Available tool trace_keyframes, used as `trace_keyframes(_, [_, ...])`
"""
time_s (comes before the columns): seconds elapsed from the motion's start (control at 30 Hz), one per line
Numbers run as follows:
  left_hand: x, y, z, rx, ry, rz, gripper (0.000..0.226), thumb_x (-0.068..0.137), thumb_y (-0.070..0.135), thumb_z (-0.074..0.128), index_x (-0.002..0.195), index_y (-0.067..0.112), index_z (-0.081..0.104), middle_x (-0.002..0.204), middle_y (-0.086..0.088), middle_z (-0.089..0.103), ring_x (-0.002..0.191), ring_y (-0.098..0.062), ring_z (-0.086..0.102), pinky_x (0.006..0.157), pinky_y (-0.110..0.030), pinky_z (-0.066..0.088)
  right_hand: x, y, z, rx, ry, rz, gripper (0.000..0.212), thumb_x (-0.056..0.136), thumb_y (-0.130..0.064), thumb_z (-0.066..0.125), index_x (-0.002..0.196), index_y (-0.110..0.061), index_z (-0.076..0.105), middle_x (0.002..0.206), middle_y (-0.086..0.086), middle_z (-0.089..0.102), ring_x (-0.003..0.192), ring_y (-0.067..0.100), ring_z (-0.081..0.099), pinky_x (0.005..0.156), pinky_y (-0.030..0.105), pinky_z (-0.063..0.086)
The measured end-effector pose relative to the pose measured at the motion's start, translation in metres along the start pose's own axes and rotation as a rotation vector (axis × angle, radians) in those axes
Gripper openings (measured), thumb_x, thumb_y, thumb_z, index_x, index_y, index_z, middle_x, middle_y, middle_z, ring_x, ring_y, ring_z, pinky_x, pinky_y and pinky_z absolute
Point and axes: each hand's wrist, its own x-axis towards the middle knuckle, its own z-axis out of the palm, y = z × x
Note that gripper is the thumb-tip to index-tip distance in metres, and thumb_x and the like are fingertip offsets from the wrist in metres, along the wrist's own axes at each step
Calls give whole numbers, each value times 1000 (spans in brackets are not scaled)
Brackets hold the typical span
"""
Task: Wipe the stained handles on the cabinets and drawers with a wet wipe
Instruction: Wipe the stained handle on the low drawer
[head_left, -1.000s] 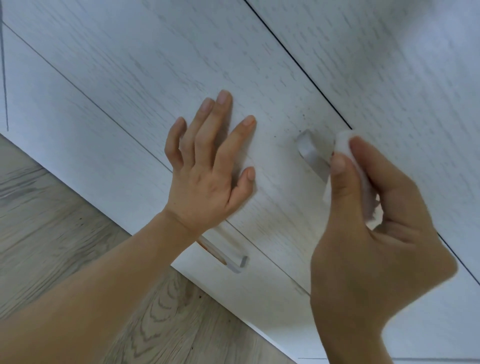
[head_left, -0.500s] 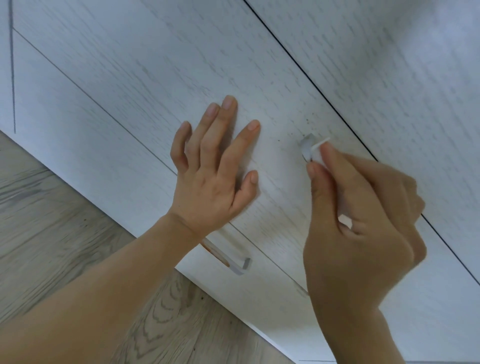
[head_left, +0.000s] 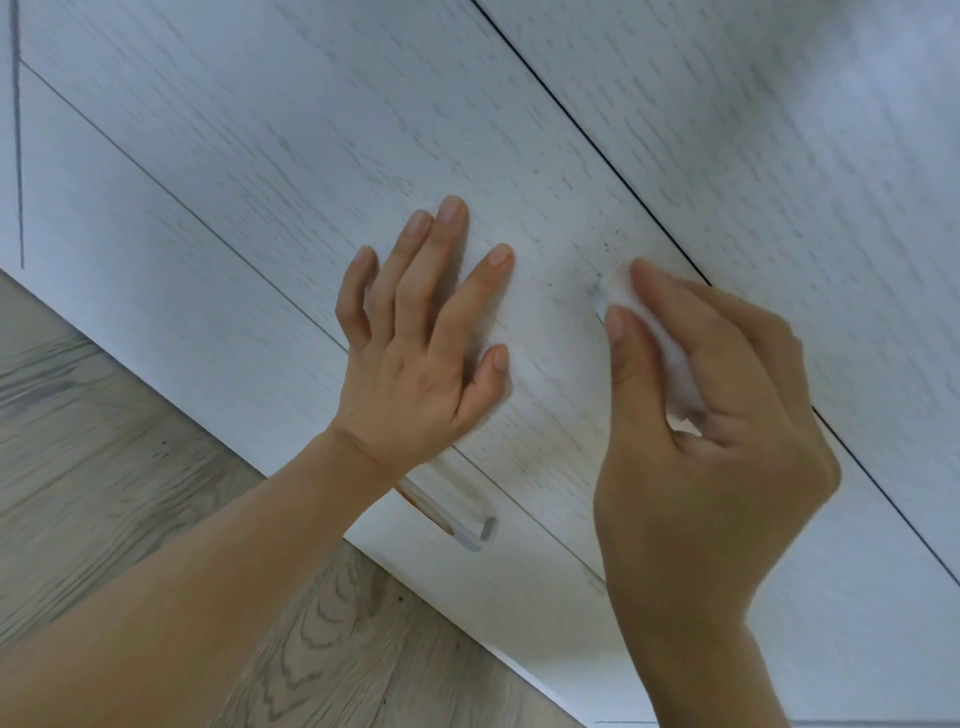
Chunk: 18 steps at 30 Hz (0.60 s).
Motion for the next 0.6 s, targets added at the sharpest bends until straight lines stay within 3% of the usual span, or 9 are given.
trace_keyframes(0.1, [0,0,0,16,6,8,51,88,33,37,135,16,31,141,-14,24,132,-28,23,111,-40,10,1,6,5,-68,24,-68,15,87,-16,68,102,-13,70,93,-10,59,87,5,54,71,39,51])
trace_keyframes(0.3, [0,-2,0,16,2,14,50,89,34,36,136,16,30,141,-14,24,133,-27,23,111,-41,10,-12,19,-13,-189,3,-142,21,87,-16,70,106,-20,62,94,-14,56,89,-1,45,71,36,44])
trace_keyframes(0.43, [0,-1,-1,2,-5,11,49,90,33,36,136,16,30,141,-14,23,132,-29,24,111,-41,10,-12,17,-22,-70,25,7,18,87,-17,69,102,-23,63,99,-20,56,89,-3,51,82,23,40])
trace_keyframes(0.5, [0,0,-1,8,-5,9,49,90,33,36,135,16,30,141,-14,23,132,-29,24,111,-41,10,-5,9,-19,11,36,100,19,86,-20,68,102,-28,61,102,-21,52,96,5,54,82,20,43])
trace_keyframes(0.6, [0,0,-1,10,1,8,49,89,33,36,135,16,30,141,-14,23,132,-28,24,111,-41,10,2,-1,-14,59,15,139,18,87,-26,67,101,-34,61,98,-20,50,95,11,54,80,36,51])
